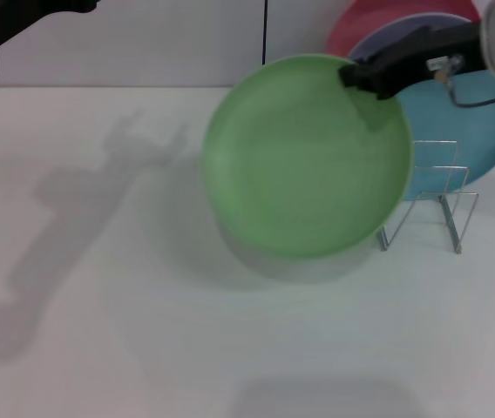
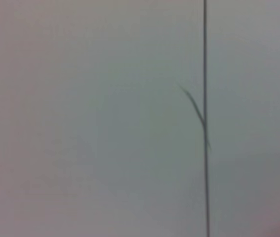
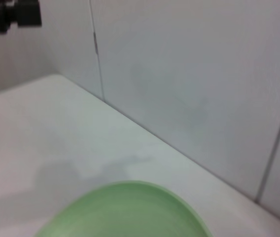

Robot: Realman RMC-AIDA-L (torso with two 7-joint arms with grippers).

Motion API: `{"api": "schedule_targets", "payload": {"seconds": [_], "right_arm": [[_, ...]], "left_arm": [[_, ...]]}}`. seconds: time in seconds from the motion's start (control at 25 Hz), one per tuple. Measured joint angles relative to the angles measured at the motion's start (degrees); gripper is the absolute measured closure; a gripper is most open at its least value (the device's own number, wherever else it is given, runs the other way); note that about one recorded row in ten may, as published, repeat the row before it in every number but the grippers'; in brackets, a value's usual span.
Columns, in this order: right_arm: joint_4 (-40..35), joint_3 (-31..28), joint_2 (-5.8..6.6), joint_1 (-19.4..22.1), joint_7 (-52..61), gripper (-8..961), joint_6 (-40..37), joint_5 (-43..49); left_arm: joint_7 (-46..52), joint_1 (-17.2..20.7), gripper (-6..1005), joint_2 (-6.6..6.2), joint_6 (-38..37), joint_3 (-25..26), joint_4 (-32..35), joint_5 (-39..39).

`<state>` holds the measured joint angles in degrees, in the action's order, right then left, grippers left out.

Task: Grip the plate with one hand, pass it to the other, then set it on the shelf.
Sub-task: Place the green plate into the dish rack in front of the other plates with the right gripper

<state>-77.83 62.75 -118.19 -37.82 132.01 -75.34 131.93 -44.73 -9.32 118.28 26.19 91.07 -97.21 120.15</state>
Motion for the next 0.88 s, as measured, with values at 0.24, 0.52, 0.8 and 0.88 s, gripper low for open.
{"api": "schedule_targets", "payload": {"seconds": [0.24,0.52,0.8,0.88], "right_arm": [[-8.1,-2.6,-0.01,0.6,-6.5,914,-4.0,2.6],[-17.7,-2.8,0.02,0.3,-12.7,915,-9.3,6.6],[-24.3,-2.9,-0.54,2.0,-21.6,915,-12.4,8.5],[-24.8,-2.9,-0.57,2.1,-22.6,915,-12.4,8.6]], "left_arm": [[-1.3,1.1,172,0.00,-6.3,-3.4,1.6,-0.1],[-1.4,1.3,172,-0.01,-12.5,-7.8,5.3,0.0],[-1.5,1.6,172,0.02,-21.7,-13.3,8.9,0.4],[-1.5,1.6,172,0.01,-22.9,-13.9,9.3,0.4]]}}
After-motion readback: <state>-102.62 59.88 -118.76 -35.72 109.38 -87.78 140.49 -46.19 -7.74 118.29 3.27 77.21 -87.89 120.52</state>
